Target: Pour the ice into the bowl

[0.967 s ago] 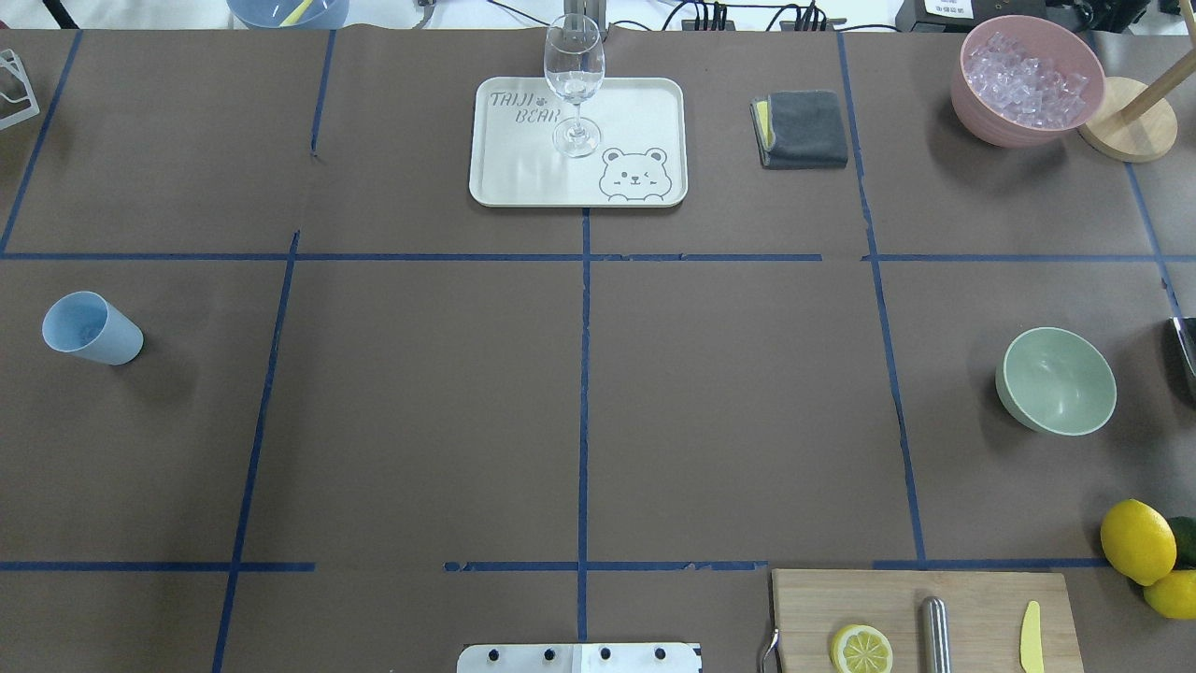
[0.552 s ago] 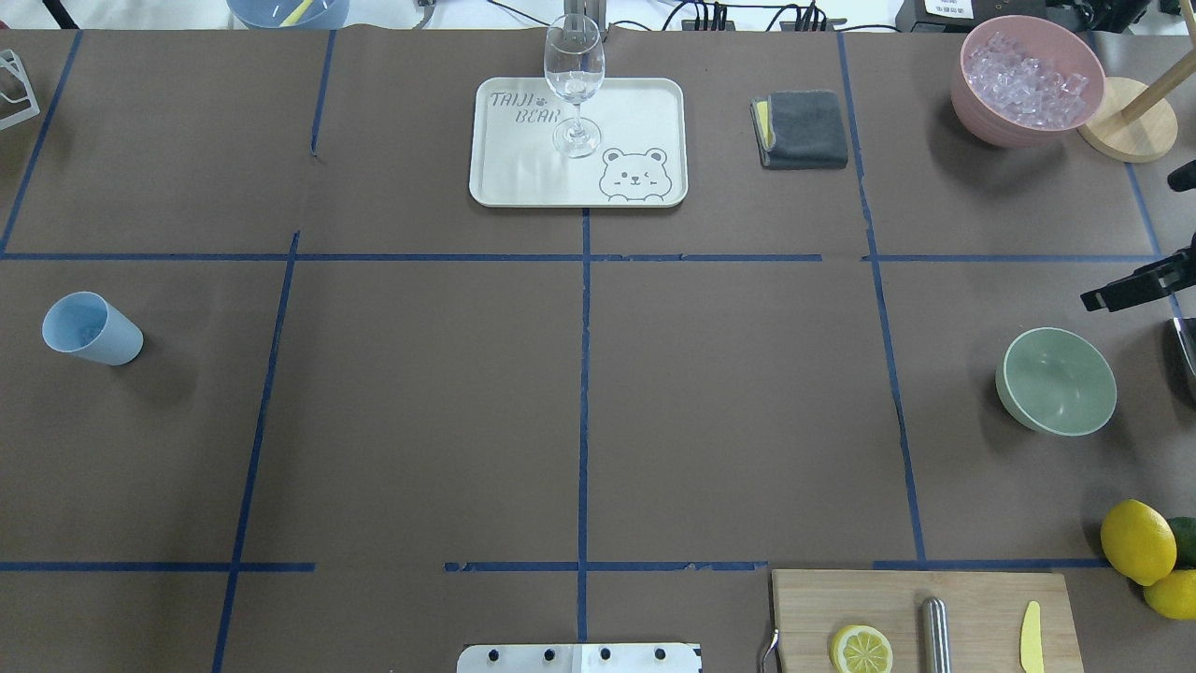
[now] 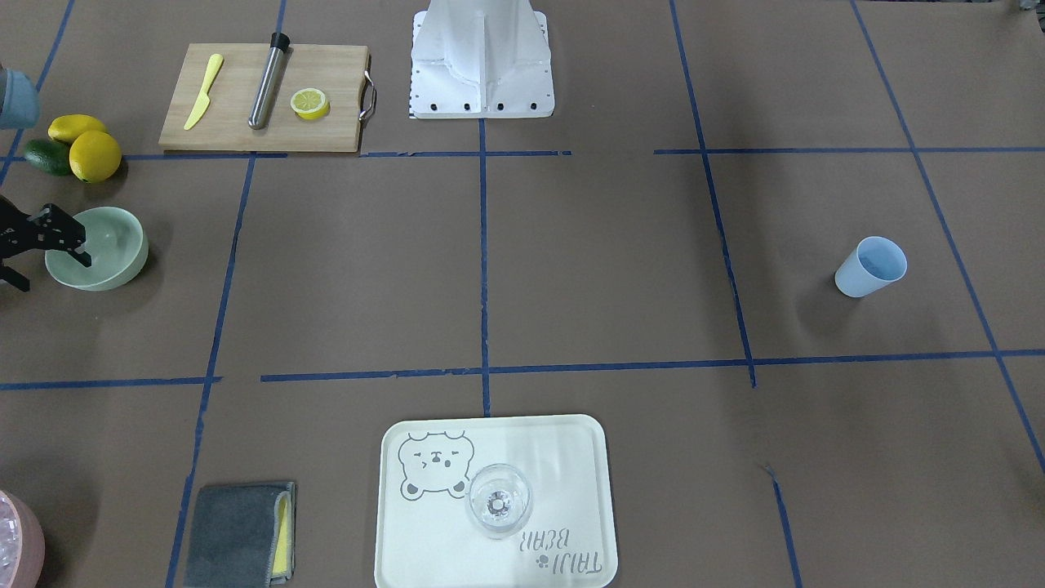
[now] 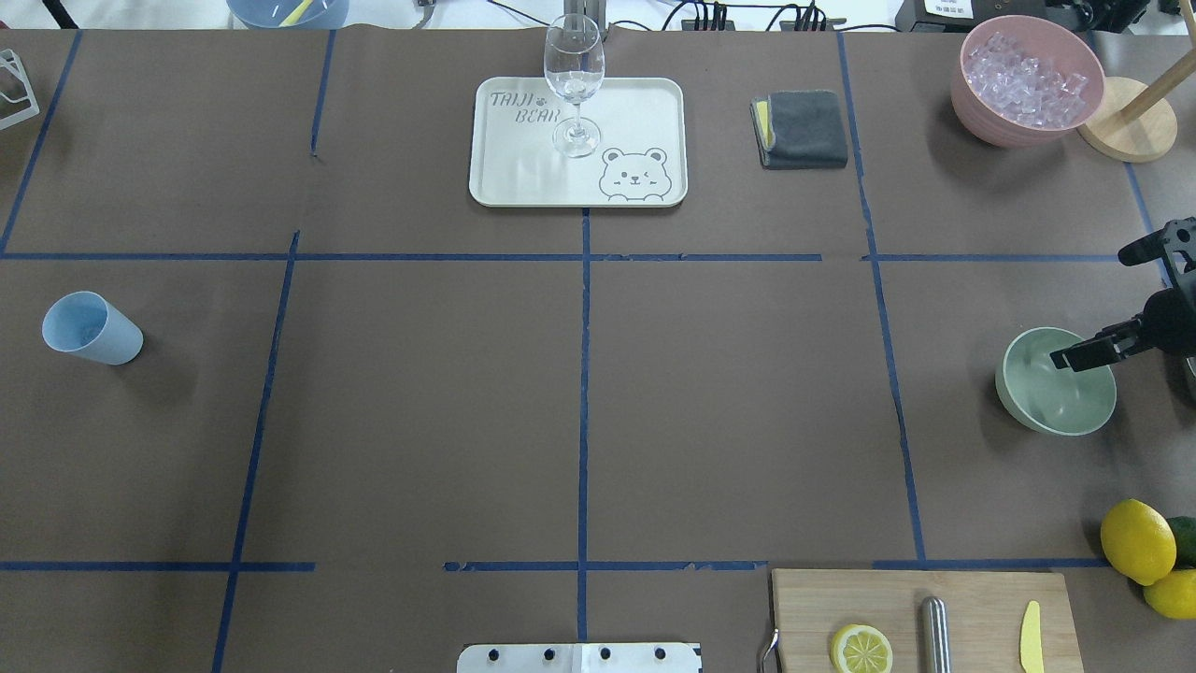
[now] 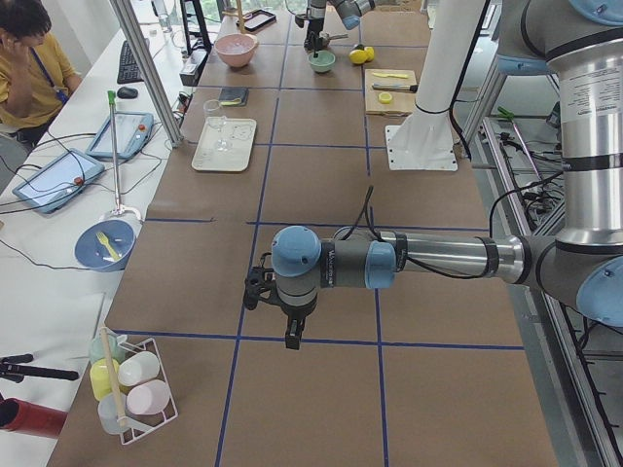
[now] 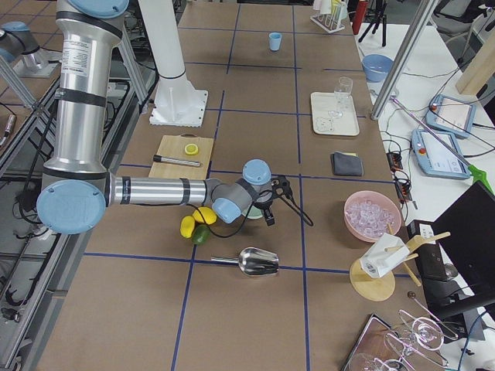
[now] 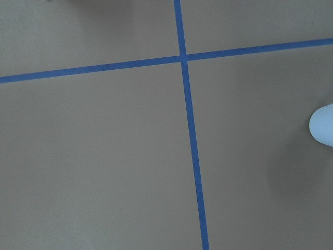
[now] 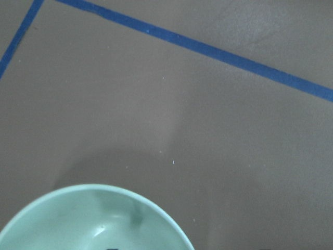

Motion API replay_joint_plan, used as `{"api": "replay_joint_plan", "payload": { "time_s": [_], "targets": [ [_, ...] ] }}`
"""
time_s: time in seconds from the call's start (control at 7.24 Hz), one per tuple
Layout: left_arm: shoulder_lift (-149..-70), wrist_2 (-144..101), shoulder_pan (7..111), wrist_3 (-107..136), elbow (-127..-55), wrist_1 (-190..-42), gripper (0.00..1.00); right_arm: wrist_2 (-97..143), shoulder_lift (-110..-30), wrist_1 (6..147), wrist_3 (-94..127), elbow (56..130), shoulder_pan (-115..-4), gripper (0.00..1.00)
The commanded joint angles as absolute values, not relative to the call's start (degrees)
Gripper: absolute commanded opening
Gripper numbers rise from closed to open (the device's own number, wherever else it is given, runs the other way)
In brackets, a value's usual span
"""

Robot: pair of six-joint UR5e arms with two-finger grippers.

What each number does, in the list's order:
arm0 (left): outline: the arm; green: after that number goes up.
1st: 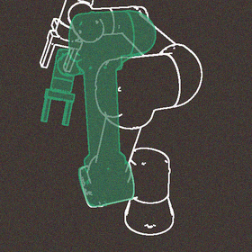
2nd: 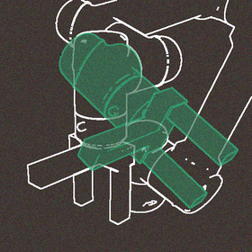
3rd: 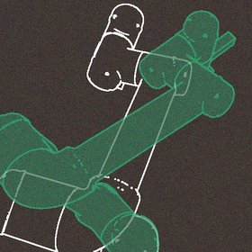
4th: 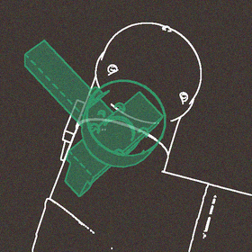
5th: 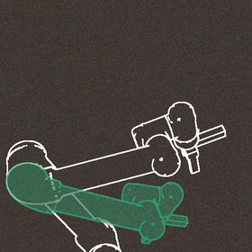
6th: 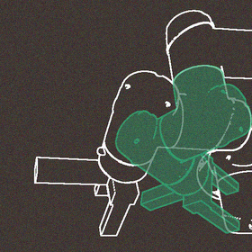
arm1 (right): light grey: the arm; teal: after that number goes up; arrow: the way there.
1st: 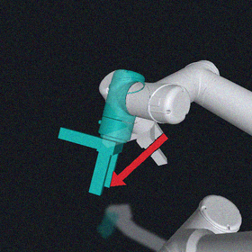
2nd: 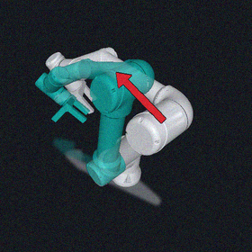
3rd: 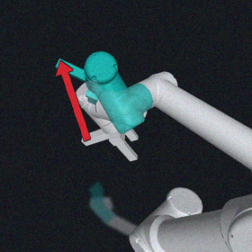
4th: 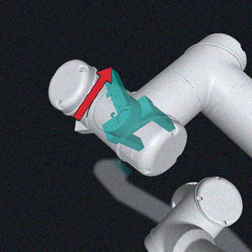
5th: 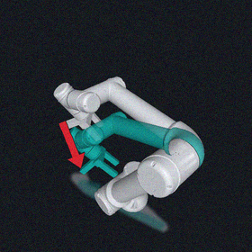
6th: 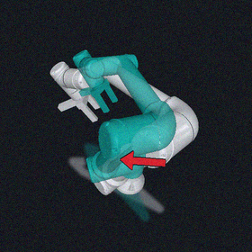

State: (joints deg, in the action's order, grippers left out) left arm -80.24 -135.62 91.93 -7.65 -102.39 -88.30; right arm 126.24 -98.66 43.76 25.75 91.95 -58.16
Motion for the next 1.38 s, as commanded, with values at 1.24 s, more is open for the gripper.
{"api": "replay_joint_plan", "payload": {
  "time_s": [1.24],
  "targets": [
    [-80.2,-135.6,91.9,-7.6,-102.5,-88.2,1.00,117.2,-69.2,47.2,66.0,98.0,-37.8,0.00]
  ]
}}
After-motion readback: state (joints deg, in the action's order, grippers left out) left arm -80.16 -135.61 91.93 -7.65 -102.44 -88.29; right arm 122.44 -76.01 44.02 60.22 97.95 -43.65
